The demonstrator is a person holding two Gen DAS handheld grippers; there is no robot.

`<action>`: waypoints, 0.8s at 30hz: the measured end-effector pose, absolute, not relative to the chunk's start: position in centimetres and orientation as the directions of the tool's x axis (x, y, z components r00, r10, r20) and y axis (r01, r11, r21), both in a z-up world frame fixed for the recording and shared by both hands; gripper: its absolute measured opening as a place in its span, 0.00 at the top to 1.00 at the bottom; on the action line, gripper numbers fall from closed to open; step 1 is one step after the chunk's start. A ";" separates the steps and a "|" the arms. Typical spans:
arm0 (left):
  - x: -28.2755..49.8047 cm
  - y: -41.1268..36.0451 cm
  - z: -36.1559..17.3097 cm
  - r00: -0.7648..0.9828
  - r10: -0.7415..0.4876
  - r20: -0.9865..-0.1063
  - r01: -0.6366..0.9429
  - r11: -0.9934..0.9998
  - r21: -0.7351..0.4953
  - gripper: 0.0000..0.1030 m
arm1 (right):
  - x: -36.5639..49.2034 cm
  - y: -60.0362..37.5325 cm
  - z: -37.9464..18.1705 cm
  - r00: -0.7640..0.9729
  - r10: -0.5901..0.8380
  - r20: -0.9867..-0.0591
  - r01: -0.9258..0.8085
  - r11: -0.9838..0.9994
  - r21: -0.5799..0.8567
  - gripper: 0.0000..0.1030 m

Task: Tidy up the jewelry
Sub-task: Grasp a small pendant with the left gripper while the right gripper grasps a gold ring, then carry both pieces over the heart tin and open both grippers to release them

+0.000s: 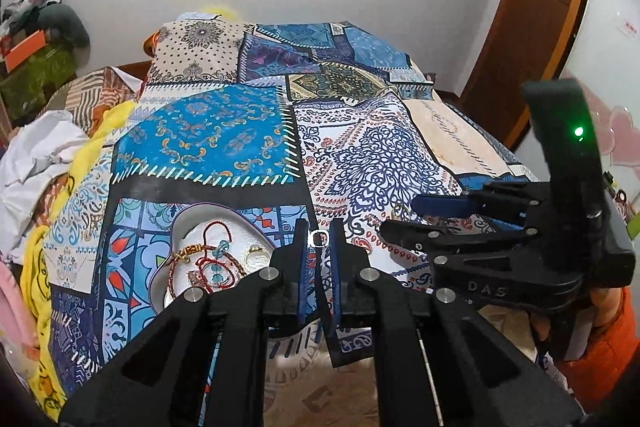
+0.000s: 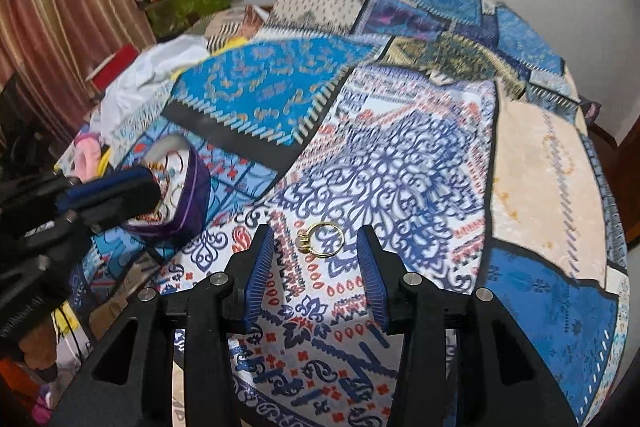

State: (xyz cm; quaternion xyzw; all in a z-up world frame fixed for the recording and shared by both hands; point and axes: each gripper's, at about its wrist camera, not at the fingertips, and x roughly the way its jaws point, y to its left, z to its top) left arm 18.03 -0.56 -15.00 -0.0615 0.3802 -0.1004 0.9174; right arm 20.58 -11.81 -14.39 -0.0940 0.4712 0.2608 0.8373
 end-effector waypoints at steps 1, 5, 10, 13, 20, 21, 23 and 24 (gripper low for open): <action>18.0 -0.5 -15.1 0.690 -0.232 -0.685 0.134 0.972 -0.194 0.92 | 20.6 -11.8 -14.5 0.418 0.345 -0.840 -0.525 0.847 0.086 0.62; 17.8 -0.3 -15.3 0.688 -0.236 -0.686 0.128 0.970 -0.206 0.92 | 20.4 -11.6 -14.8 0.426 0.332 -0.841 -0.527 0.847 0.067 0.62; 17.2 0.0 -14.6 0.703 -0.223 -0.676 0.116 0.973 -0.201 0.92 | 20.4 -11.6 -14.8 0.438 0.334 -0.835 -0.527 0.848 0.062 0.77; 16.8 0.6 -14.1 0.713 -0.216 -0.667 0.101 0.973 -0.208 0.92 | 20.7 -11.9 -14.6 0.433 0.353 -0.829 -0.514 0.853 0.095 0.77; 15.5 1.8 -12.5 0.745 -0.183 -0.641 0.077 0.979 -0.189 0.92 | 19.9 -11.9 -12.6 0.476 0.370 -0.798 -0.500 0.860 0.100 0.77; 15.4 2.1 -12.2 0.749 -0.180 -0.638 0.074 0.979 -0.189 0.92 | 19.7 -11.8 -12.3 0.484 0.375 -0.791 -0.502 0.859 0.100 0.77; 14.9 2.5 -11.7 0.761 -0.169 -0.626 0.067 0.981 -0.184 0.92 | 19.3 -11.5 -11.4 0.498 0.394 -0.773 -0.509 0.854 0.108 0.77; 14.8 2.7 -11.4 0.766 -0.165 -0.622 0.064 0.981 -0.182 0.92 | 19.0 -11.4 -10.8 0.506 0.402 -0.763 -0.511 0.853 0.110 0.77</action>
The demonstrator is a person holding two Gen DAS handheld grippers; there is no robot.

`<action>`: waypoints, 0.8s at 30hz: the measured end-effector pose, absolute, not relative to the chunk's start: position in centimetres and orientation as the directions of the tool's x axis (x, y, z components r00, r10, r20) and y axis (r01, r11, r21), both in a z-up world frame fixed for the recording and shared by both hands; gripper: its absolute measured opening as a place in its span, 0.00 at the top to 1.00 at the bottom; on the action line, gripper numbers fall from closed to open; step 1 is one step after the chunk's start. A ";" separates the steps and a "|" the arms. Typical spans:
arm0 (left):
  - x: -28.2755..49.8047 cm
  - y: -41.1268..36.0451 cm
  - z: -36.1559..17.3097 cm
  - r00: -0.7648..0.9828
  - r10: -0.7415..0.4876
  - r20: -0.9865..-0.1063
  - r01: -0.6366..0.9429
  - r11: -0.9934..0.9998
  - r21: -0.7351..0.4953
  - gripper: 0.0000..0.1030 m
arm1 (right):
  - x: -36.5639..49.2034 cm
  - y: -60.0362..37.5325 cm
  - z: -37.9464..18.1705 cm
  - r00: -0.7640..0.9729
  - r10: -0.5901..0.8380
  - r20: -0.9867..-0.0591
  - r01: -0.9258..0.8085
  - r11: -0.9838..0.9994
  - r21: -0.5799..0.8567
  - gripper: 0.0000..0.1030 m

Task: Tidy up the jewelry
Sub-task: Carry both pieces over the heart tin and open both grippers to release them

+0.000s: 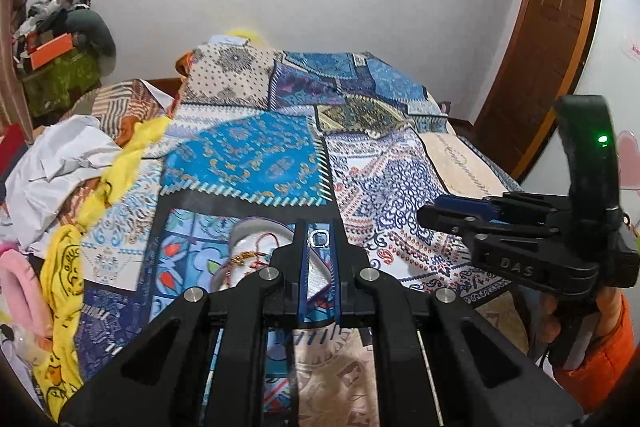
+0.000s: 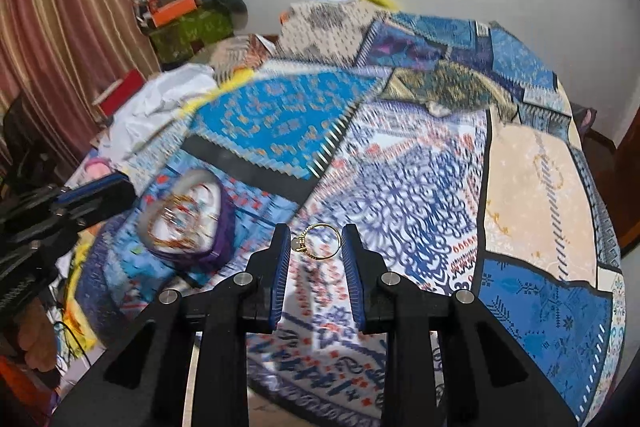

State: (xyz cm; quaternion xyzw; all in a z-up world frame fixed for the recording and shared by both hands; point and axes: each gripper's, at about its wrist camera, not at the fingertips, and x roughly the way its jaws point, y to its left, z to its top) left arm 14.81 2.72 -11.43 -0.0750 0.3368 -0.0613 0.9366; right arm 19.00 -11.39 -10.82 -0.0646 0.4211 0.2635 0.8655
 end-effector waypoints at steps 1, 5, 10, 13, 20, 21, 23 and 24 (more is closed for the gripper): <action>14.6 2.9 -11.2 0.771 -0.160 -0.616 0.061 0.982 -0.179 0.92 | 18.7 -11.2 -10.2 0.515 0.411 -0.752 -0.515 0.850 0.111 0.77; 13.6 3.9 -9.9 0.797 -0.133 -0.589 0.046 0.986 -0.161 0.92 | 17.9 -10.5 -8.4 0.538 0.440 -0.719 -0.533 0.839 0.115 0.77; 12.7 5.3 -8.7 0.820 -0.108 -0.562 0.023 0.988 -0.155 0.92 | 16.6 -9.3 -6.2 0.574 0.466 -0.673 -0.559 0.824 0.094 0.77; 12.2 6.1 -8.3 0.829 -0.093 -0.551 0.009 0.988 -0.153 0.92 | 15.9 -8.5 -5.2 0.583 0.488 -0.649 -0.577 0.811 0.091 0.77; 11.7 7.8 -8.6 0.830 -0.076 -0.552 -0.016 0.987 -0.159 0.92 | 15.0 -6.4 -4.5 0.575 0.532 -0.622 -0.618 0.780 0.096 0.77; 11.8 8.0 -8.9 0.826 -0.076 -0.559 -0.019 0.987 -0.162 0.92 | 14.9 -6.2 -4.6 0.569 0.538 -0.622 -0.622 0.776 0.102 0.77; 11.9 8.3 -9.6 0.813 -0.084 -0.576 -0.022 0.985 -0.174 0.92 | 15.1 -5.7 -5.1 0.551 0.547 -0.630 -0.632 0.767 0.112 0.77; 12.0 8.5 -10.1 0.805 -0.090 -0.587 -0.022 0.983 -0.181 0.92 | 15.3 -5.4 -5.5 0.540 0.549 -0.638 -0.636 0.763 0.118 0.77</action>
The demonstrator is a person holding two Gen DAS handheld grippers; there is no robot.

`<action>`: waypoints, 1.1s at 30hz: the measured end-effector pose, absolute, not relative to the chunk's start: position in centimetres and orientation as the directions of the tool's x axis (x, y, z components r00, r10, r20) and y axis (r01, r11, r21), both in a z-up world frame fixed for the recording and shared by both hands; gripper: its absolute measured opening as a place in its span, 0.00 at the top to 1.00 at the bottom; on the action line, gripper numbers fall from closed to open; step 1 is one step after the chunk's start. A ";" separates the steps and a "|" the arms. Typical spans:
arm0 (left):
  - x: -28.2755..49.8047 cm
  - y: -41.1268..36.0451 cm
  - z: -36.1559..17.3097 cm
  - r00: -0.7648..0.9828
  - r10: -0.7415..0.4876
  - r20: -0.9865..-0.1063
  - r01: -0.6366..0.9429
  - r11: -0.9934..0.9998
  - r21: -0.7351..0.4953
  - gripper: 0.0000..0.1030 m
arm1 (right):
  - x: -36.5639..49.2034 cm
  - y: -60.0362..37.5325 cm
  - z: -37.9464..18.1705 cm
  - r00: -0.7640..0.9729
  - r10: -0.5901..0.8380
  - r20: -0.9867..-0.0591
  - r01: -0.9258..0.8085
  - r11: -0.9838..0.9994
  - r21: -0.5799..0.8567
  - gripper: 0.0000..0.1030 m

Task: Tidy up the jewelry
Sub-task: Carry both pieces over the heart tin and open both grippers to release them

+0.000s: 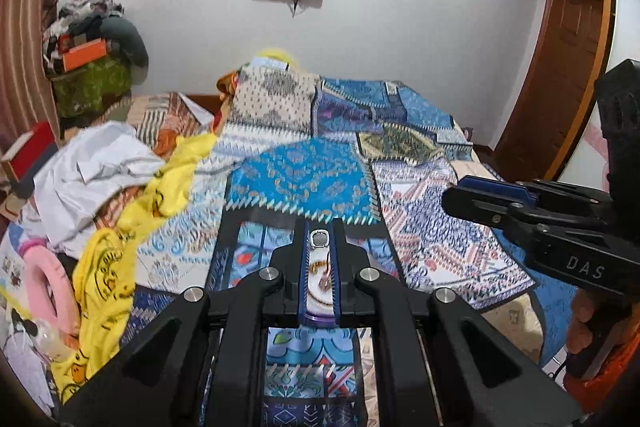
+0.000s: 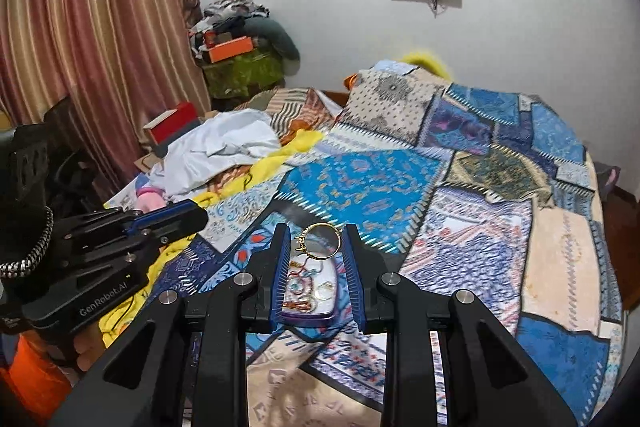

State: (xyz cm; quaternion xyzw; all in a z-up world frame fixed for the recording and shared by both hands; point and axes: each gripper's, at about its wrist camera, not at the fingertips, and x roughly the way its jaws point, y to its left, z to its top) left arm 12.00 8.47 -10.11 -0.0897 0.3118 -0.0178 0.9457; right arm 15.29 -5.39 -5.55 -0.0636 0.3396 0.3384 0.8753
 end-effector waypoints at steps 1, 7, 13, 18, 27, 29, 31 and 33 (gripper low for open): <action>12.1 8.5 -10.6 0.797 -0.093 -0.597 -0.023 0.982 -0.185 0.92 | 15.5 -5.0 -6.1 0.526 0.550 -0.649 -0.639 0.759 0.125 0.77; 13.1 8.6 -13.5 0.746 -0.131 -0.653 -0.014 0.977 -0.212 0.92 | 16.3 -3.7 -8.6 0.468 0.539 -0.701 -0.648 0.748 0.142 0.77; 14.3 8.1 -15.5 0.711 -0.177 -0.680 0.010 0.970 -0.242 0.92 | 17.2 -3.3 -10.8 0.426 0.521 -0.740 -0.642 0.750 0.158 0.77; 15.1 7.3 -16.7 0.687 -0.199 -0.699 0.038 0.970 -0.240 0.92 | 17.7 -3.0 -12.2 0.392 0.510 -0.766 -0.646 0.745 0.166 0.77; 16.1 7.6 -17.7 0.670 -0.208 -0.713 0.034 0.968 -0.250 0.92 | 18.5 -2.8 -13.9 0.334 0.514 -0.790 -0.643 0.737 0.207 0.77; 16.1 7.7 -17.7 0.669 -0.204 -0.714 0.029 0.968 -0.249 0.92 | 18.7 -2.7 -14.2 0.325 0.508 -0.798 -0.640 0.739 0.210 0.77; 16.2 7.8 -17.7 0.666 -0.207 -0.717 0.029 0.967 -0.252 0.92 | 18.9 -2.7 -14.5 0.313 0.501 -0.806 -0.635 0.742 0.215 0.77; 16.2 7.8 -17.6 0.664 -0.210 -0.718 0.031 0.967 -0.254 0.92 | 19.0 -2.7 -14.5 0.305 0.502 -0.809 -0.633 0.742 0.222 0.76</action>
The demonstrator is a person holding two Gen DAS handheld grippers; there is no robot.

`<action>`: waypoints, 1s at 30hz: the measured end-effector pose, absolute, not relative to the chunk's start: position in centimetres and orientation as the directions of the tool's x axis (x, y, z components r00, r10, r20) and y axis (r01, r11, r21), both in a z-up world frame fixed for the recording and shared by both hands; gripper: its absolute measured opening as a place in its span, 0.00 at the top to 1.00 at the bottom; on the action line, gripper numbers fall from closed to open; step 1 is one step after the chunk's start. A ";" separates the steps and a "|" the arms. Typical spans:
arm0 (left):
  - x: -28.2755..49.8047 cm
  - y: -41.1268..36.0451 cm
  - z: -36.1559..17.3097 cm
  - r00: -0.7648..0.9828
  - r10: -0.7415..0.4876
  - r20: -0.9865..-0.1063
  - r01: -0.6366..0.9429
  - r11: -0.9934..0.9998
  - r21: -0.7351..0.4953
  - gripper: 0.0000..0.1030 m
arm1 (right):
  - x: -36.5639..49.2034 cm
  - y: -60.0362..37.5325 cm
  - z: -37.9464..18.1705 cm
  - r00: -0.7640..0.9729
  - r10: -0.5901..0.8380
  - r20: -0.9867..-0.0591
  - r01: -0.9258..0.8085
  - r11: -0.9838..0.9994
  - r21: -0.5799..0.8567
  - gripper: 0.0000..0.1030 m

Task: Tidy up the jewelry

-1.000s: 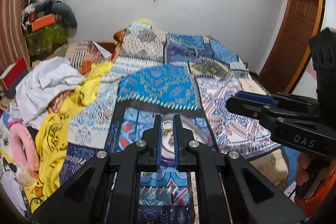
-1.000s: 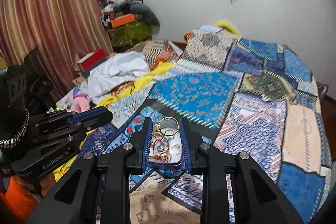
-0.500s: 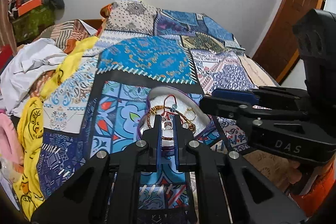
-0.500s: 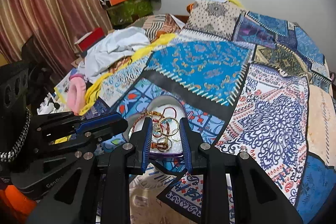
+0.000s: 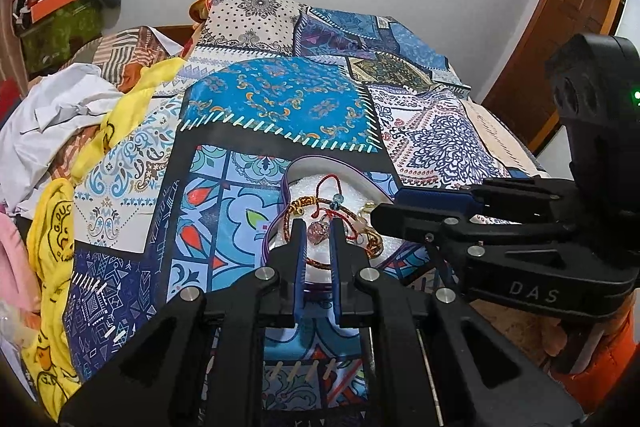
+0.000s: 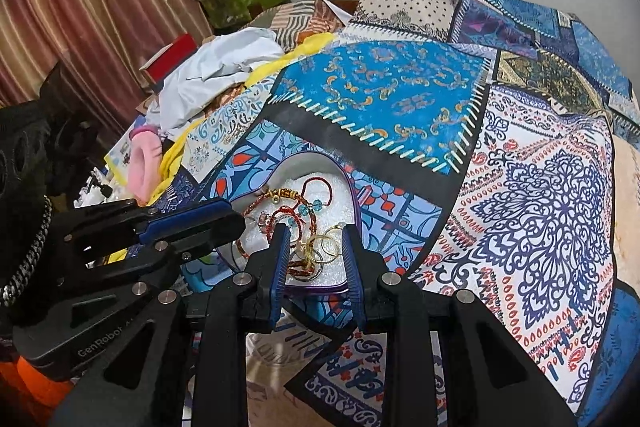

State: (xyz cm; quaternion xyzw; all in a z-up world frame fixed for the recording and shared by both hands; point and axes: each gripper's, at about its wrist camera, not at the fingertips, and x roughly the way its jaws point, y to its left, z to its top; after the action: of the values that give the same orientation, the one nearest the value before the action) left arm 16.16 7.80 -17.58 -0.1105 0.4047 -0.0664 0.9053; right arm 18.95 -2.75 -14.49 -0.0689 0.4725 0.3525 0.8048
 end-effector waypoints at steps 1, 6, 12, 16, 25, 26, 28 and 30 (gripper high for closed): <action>16.1 7.8 -17.5 0.664 -0.209 -0.718 0.032 0.967 -0.252 0.92 | 19.0 -2.7 -14.4 0.304 0.503 -0.809 -0.633 0.741 0.223 0.76; 15.4 7.9 -16.0 0.686 -0.195 -0.701 0.024 0.969 -0.246 0.92 | 18.4 -3.1 -13.0 0.346 0.505 -0.791 -0.632 0.748 0.201 0.68; 13.6 8.2 -12.3 0.751 -0.152 -0.643 0.006 0.975 -0.224 0.92 | 17.1 -4.5 -9.9 0.425 0.515 -0.744 -0.613 0.769 0.181 0.68; 11.6 8.1 -9.0 0.808 -0.108 -0.580 -0.006 0.982 -0.190 0.92 | 15.3 -6.1 -6.3 0.508 0.530 -0.679 -0.602 0.782 0.159 0.68; 4.9 6.7 -0.3 0.943 -0.030 -0.332 -0.022 0.988 -0.152 0.80 | 8.6 -9.5 3.0 0.713 0.560 -0.423 -0.578 0.810 0.097 0.68; 4.0 6.5 0.5 0.953 -0.019 -0.302 -0.028 0.989 -0.148 0.72 | 7.5 -9.9 3.9 0.733 0.561 -0.386 -0.575 0.813 0.090 0.67; 2.4 6.1 1.6 0.968 0.004 -0.252 -0.041 0.989 -0.140 0.61 | 5.4 -10.3 5.3 0.768 0.554 -0.322 -0.565 0.822 0.067 0.59; 1.0 5.8 2.4 0.976 0.025 -0.214 -0.056 0.989 -0.139 0.47 | 3.7 -10.4 6.1 0.801 0.537 -0.266 -0.547 0.836 0.041 0.45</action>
State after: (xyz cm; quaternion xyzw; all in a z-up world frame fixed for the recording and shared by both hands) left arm 1.04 5.84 2.43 -0.0721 0.1065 0.0205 0.9915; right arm 3.73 -10.42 6.08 -0.0186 0.1344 0.2855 0.9487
